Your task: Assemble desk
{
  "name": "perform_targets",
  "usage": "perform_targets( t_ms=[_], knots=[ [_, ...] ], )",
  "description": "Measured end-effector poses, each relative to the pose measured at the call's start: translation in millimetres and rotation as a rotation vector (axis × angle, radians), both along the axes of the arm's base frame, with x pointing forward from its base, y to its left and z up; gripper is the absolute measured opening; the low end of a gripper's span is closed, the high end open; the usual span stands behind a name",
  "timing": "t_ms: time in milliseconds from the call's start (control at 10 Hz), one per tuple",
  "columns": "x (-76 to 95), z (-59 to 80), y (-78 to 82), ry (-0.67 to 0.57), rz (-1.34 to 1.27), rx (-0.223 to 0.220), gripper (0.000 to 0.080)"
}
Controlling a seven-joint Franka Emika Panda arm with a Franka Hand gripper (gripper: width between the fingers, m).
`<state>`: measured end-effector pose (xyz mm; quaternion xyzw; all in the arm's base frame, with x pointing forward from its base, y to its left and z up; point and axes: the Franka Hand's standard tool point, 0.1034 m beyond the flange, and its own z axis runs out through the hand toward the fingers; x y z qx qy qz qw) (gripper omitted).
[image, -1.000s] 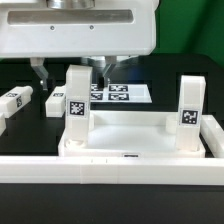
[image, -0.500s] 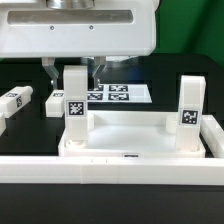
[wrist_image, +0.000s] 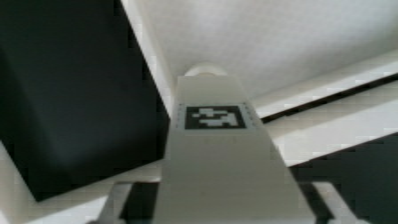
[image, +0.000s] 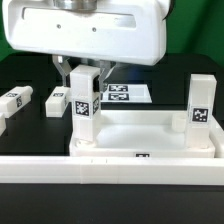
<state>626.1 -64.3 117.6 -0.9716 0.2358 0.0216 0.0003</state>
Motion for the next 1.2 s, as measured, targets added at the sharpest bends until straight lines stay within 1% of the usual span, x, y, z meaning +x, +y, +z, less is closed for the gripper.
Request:
perform_targets(
  t_ms=[200, 300, 400, 600, 800, 900, 1000, 1100, 1200],
  knots=[
    [0.2, -0.3, 5.2, 0.003, -0.235, -0.003, 0.0289],
    [0.2, -0.3, 4.9, 0.002, -0.278, -0.005, 0.029],
    [0.7, -0.1, 5.6, -0.009, -0.387, -0.007, 0.029],
    [-2.5, -1.8, 10.2, -0.026, -0.548, 0.009, 0.0291],
    [-2.0, -2.3, 14.2, -0.021, -0.685, 0.029, 0.0291],
    [-1.9, -2.5, 15.0, -0.018, -0.726, 0.031, 0.0291],
    [-1.9, -3.0, 16.4, -0.017, -0.73, 0.036, 0.0384],
    [-2.0, -3.5, 17.1, -0.017, -0.711, 0.038, 0.0384],
    [-2.7, -3.3, 17.2, -0.012, -0.649, 0.037, 0.0554]
  ],
)
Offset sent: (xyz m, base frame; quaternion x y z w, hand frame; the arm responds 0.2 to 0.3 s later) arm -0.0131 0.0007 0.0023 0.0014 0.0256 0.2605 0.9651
